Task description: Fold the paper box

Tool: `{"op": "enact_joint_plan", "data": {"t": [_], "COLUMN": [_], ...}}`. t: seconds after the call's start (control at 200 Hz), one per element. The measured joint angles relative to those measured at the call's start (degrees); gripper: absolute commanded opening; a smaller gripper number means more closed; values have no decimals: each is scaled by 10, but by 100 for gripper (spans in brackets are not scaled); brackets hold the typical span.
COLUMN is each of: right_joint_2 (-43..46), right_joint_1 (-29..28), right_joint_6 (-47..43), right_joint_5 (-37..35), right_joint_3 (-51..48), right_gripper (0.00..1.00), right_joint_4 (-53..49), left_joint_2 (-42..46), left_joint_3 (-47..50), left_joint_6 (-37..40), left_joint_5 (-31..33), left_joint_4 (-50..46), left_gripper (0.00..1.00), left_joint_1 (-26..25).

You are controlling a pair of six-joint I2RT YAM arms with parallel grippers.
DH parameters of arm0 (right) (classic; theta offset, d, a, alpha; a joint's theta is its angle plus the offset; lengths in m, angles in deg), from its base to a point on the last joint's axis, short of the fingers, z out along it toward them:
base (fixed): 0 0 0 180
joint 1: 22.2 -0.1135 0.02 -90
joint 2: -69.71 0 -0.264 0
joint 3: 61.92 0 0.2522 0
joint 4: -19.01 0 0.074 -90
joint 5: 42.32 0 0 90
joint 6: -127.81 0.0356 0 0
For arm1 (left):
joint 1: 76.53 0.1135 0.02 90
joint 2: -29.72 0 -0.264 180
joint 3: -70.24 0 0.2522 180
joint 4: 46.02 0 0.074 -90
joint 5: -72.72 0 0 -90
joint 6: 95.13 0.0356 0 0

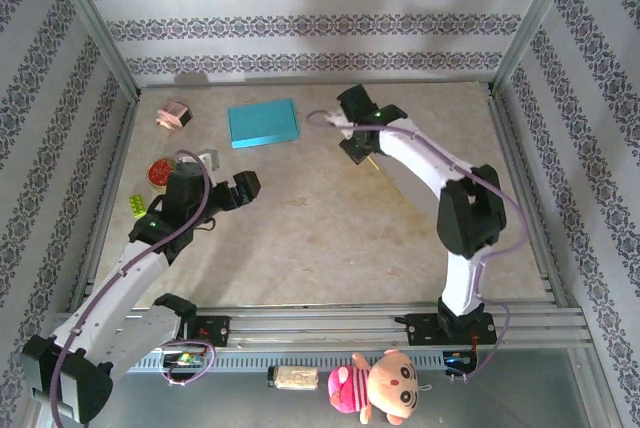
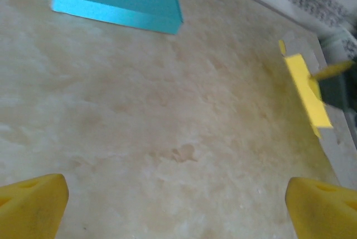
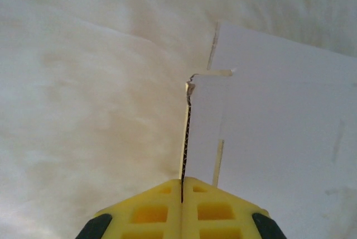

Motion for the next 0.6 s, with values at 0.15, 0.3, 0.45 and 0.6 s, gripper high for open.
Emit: {"op": "enact_joint_plan", "data": {"t": [0.15, 0.3, 0.45, 0.6], "right_joint_2": [52, 43, 30, 57], "right_joint_1": [-139, -249, -276, -261], "right_joint_6": [-81, -106, -99, -51], "right_joint_5": [23, 55, 101, 156], "right_joint_3": [-63, -131, -151, -165], "right_gripper": [0, 0, 22, 54], "right_joint_4": [35, 49, 44, 87], "left_joint_2": [-8, -13, -49, -122], "left_joint_3": [-17, -20, -14, 15], "left_joint_6": [-6, 2, 10, 4], "left_joint_5": [-28, -35, -48, -112], "left_joint_4": [-38, -85, -105, -89], "left_gripper": [100, 100, 100, 96], "left_joint_1": [72, 110, 126, 128]}}
